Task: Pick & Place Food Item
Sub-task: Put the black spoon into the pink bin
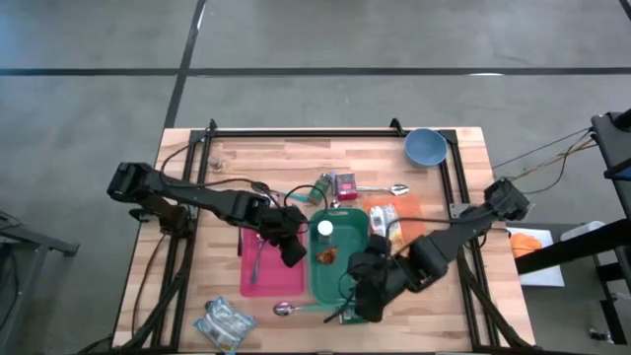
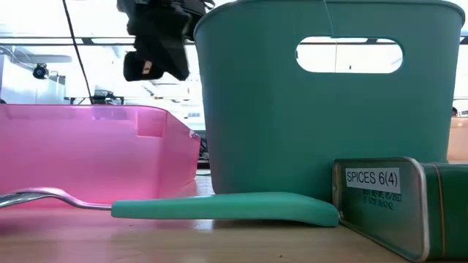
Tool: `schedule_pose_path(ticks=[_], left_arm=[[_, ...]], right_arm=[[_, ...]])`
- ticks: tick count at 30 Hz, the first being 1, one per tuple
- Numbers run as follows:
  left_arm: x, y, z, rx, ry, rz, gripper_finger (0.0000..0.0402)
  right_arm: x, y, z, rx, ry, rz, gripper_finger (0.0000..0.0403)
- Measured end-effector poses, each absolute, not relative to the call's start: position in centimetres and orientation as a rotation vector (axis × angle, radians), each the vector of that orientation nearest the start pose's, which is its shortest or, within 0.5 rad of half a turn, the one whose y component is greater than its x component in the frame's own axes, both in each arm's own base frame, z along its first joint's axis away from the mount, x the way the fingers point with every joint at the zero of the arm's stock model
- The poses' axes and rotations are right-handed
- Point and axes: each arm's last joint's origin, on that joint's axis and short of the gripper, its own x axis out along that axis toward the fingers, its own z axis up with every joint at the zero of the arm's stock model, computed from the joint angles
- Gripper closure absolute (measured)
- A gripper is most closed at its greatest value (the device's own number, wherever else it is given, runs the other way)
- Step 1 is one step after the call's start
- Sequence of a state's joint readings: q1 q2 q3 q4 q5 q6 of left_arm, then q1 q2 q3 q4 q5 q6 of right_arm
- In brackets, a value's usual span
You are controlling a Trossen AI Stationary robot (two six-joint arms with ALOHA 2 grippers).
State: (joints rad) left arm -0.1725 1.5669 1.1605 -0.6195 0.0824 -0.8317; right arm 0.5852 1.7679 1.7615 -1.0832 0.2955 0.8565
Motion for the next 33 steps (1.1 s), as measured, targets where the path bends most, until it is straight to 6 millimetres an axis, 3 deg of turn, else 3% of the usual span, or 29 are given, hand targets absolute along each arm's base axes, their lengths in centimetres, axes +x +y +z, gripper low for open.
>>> schedule_pose_path(ticks=[8,14,17,21,26,33], left_arm=[[29.9,-6.6,25.1,-0.562,1.102,0.106,0.0377],[29.2,-8.1,25.4,-0.430,1.114,-0.022,0.0377],[28.9,-9.1,25.5,-0.393,1.120,-0.060,0.0377],[28.2,-9.1,25.3,-0.323,1.147,0.023,0.0377],[26.9,-6.3,25.8,-0.305,1.256,0.251,0.0377],[23.9,-0.1,25.9,-0.513,1.427,0.689,0.0376]], right_arm=[[28.2,21.0,34.6,0.672,0.828,-0.446,0.0145],[27.7,23.0,33.9,0.697,0.839,-0.409,0.0145],[27.8,23.1,33.7,0.727,0.836,-0.429,0.0145],[28.0,23.1,33.5,0.733,0.833,-0.441,0.0145],[28.1,23.2,33.4,0.731,0.828,-0.443,0.0145],[28.3,23.1,33.5,0.728,0.779,-0.454,0.0145]])
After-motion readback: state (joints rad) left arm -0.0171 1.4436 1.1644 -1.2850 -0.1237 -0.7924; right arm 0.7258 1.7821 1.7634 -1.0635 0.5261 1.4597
